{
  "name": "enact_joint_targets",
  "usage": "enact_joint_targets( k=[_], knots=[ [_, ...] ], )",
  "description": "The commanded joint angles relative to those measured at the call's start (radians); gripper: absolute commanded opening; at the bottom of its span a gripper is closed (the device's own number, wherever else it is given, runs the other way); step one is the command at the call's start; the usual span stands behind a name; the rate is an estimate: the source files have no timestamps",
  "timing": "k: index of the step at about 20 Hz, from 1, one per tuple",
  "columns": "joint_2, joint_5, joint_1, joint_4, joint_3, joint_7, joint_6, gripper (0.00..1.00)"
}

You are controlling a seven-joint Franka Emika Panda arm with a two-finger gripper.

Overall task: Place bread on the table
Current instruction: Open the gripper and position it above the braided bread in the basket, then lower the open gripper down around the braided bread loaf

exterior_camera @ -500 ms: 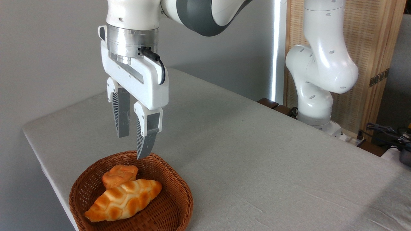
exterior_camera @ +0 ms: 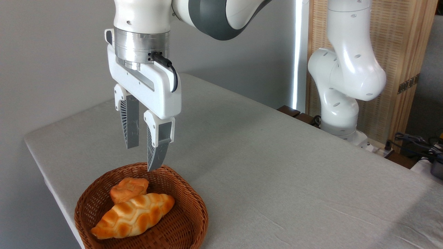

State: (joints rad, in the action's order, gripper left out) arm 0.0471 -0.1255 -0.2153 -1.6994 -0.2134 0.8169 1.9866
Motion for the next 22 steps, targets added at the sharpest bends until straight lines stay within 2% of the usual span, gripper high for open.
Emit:
enact_joint_targets(
  k=[1,7,12,16,19,22],
  knots=[
    [0.004,-0.016,-0.004,0.006,0.002,-0.015,-0.014,1.0],
    [0.002,-0.014,-0.004,0.007,0.006,-0.013,-0.051,1.0],
    [0.002,-0.008,-0.004,0.004,0.015,-0.068,-0.058,1.0],
    [0.0,0.003,-0.004,0.009,0.022,-0.07,-0.127,1.0],
    [-0.003,0.061,-0.004,0.009,0.023,-0.113,-0.146,1.0],
    [-0.01,0.124,-0.004,0.01,0.034,-0.16,-0.212,1.0]
  ],
)
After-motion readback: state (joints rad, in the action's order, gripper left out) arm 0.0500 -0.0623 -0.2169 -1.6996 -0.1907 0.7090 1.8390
